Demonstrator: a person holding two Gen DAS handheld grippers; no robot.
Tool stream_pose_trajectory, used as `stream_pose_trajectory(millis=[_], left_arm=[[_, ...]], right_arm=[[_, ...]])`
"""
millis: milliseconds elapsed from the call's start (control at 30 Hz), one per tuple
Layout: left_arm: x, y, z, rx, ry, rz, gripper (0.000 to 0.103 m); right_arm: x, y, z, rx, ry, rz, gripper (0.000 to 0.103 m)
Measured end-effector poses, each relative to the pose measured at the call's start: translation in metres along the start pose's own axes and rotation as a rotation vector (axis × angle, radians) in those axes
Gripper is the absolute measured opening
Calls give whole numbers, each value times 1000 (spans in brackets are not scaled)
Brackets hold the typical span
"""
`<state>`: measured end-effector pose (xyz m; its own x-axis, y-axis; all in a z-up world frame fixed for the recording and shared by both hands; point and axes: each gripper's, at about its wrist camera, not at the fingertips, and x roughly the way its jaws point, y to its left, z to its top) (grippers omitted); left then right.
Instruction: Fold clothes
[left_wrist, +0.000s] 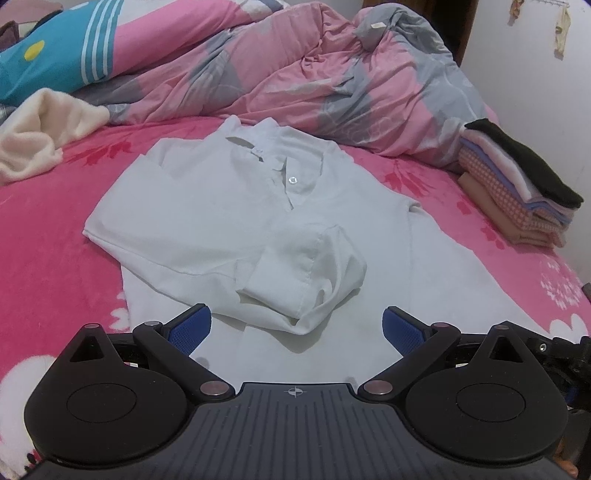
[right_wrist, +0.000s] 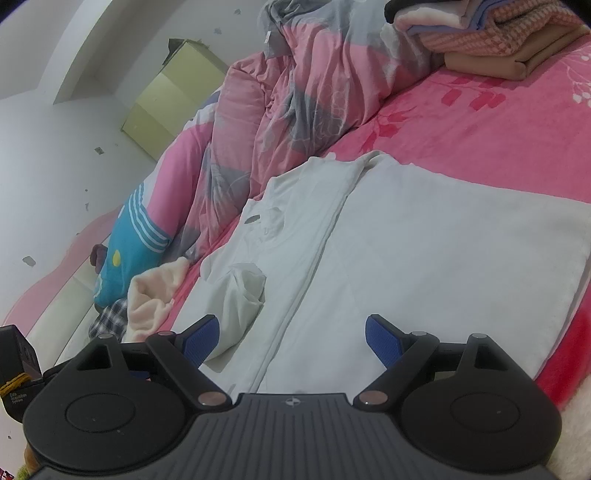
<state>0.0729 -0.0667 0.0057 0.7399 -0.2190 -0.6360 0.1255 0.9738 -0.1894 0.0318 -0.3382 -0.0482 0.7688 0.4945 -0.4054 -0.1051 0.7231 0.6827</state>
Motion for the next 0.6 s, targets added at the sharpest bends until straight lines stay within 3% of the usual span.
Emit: stream_pose_trajectory(millis=[367,600], left_arm=[[-1,0,-2,16,-18,2,99],[-8,1,-4,52,-79,11,103]], right_arm=[[0,0,-1,1,2,-2,89],[0,1,-2,-11,10,-8,89]])
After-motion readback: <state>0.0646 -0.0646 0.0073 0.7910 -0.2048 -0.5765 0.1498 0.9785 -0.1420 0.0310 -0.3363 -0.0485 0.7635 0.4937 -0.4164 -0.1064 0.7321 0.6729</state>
